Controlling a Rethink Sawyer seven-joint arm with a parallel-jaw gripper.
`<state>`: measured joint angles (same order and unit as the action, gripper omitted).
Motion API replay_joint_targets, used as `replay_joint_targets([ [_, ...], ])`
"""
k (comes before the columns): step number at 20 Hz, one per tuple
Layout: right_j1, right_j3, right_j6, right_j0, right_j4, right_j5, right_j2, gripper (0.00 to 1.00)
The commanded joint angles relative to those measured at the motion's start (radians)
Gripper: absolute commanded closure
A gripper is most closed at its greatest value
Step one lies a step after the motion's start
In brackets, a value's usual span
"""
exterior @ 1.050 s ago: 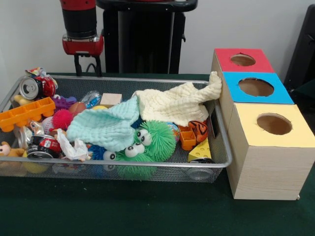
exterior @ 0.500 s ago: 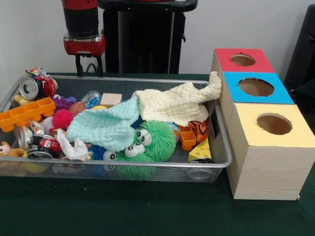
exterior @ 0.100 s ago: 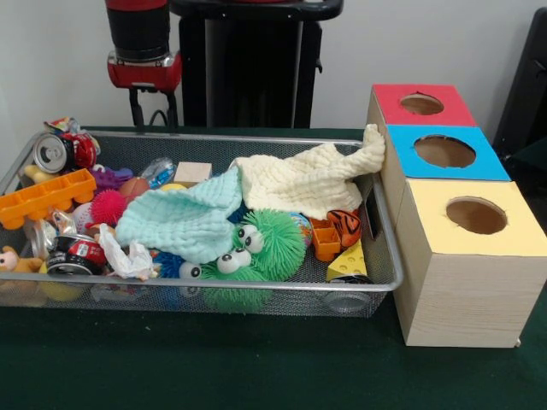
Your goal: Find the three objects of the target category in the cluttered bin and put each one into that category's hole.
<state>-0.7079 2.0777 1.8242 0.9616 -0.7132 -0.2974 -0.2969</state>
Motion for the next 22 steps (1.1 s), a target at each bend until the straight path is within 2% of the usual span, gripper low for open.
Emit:
replay_joint_targets([
  [1, -0.066, -0.096, -0.060, 0.012, 0.073, -0.113, -0.121, 0.00],
  [12, -0.105, -0.083, -0.084, 0.023, 0.114, -0.159, -0.150, 0.00],
  [19, -0.075, -0.100, -0.070, 0.018, 0.085, -0.116, -0.137, 0.00],
  [22, -0.069, -0.115, -0.078, 0.018, 0.095, -0.134, -0.144, 0.00],
])
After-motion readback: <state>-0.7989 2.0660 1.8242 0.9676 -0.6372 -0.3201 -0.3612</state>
